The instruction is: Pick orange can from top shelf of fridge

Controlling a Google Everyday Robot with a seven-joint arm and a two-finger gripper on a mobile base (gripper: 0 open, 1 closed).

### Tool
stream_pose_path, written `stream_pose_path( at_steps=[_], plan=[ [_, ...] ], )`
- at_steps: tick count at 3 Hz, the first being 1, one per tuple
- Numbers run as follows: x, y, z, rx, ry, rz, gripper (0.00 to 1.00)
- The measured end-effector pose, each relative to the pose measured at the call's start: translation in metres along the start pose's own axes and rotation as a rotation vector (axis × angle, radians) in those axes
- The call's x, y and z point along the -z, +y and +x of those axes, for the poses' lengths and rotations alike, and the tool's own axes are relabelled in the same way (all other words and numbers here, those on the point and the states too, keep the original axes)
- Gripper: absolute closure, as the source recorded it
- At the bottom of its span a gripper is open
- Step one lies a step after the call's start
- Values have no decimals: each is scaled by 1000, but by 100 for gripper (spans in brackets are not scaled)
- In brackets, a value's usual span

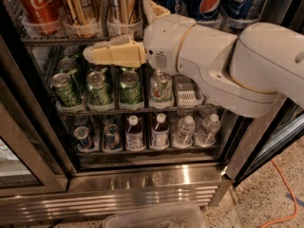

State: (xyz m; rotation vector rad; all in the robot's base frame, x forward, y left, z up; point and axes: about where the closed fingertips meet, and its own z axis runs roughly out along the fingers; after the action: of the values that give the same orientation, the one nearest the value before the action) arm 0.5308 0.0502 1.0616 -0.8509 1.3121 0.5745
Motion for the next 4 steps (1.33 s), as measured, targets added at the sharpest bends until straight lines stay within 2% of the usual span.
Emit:
stream_pose_path(
  at_steps=[2, 3, 4],
  plan=[
    [-8, -1, 5, 1, -6, -13, 12],
    [-9, -8, 12, 6, 10, -3, 9],
    [-8, -26, 17, 21, 26, 32, 7]
  ],
)
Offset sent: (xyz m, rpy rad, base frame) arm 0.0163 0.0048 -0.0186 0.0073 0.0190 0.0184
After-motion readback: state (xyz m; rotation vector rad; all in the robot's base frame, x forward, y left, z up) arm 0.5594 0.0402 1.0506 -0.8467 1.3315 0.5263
